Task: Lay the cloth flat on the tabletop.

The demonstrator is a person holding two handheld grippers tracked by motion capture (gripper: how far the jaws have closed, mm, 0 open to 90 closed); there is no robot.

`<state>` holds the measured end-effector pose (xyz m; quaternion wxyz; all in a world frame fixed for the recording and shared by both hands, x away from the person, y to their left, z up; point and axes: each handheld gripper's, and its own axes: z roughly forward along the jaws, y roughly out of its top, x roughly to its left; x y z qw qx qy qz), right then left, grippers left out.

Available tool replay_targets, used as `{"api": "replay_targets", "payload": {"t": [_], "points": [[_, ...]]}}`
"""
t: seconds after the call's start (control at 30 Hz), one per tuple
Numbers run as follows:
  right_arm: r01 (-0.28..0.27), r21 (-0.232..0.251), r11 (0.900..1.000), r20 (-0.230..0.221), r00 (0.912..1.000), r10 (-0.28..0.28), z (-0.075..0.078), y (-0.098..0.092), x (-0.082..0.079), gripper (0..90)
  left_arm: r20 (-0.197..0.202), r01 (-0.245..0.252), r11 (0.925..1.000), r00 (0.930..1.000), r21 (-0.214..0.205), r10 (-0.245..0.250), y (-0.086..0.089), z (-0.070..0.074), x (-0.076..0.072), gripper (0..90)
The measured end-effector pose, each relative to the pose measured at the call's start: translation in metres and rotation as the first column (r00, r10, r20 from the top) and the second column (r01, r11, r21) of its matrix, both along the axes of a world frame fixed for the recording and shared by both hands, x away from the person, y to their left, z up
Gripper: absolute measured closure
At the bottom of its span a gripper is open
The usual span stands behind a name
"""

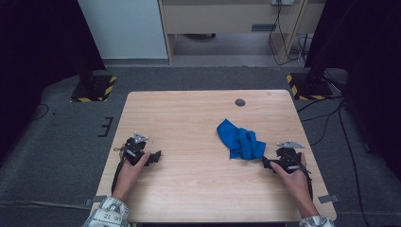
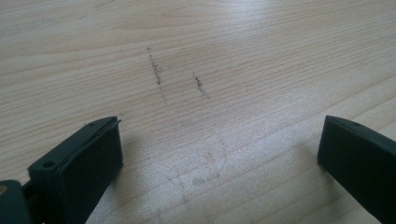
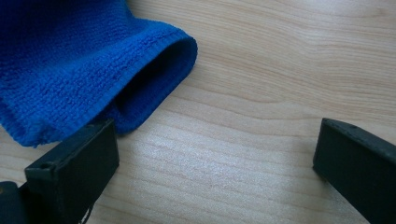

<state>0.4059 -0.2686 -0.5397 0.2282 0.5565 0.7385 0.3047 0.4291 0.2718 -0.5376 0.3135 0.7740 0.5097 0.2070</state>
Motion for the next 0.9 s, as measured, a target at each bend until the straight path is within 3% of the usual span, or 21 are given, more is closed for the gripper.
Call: {"api": "replay_targets", "payload": {"t": [0.23,0.63,0.9], "points": [[-0.018,0.027,0.9995,0.010,0.9998,0.018,0.003,-0.003,0.000,5.1,0.000,0.000,1.0000,1.0000,0.000,0.000,0.000,0.000,0.000,0.0],[-0.046,0.067,0.9967,0.112,0.9930,0.038,0.024,-0.003,-0.012,7.8,0.000,0.002,1.0000,1.0000,0.000,-0.002,0.000,0.000,0.000,0.0],[-0.065,0.095,0.9934,0.111,0.9923,0.054,0.030,-0.003,-0.014,7.5,-0.001,0.004,1.0000,1.0000,0.000,-0.004,0.000,0.000,0.000,0.0]]}}
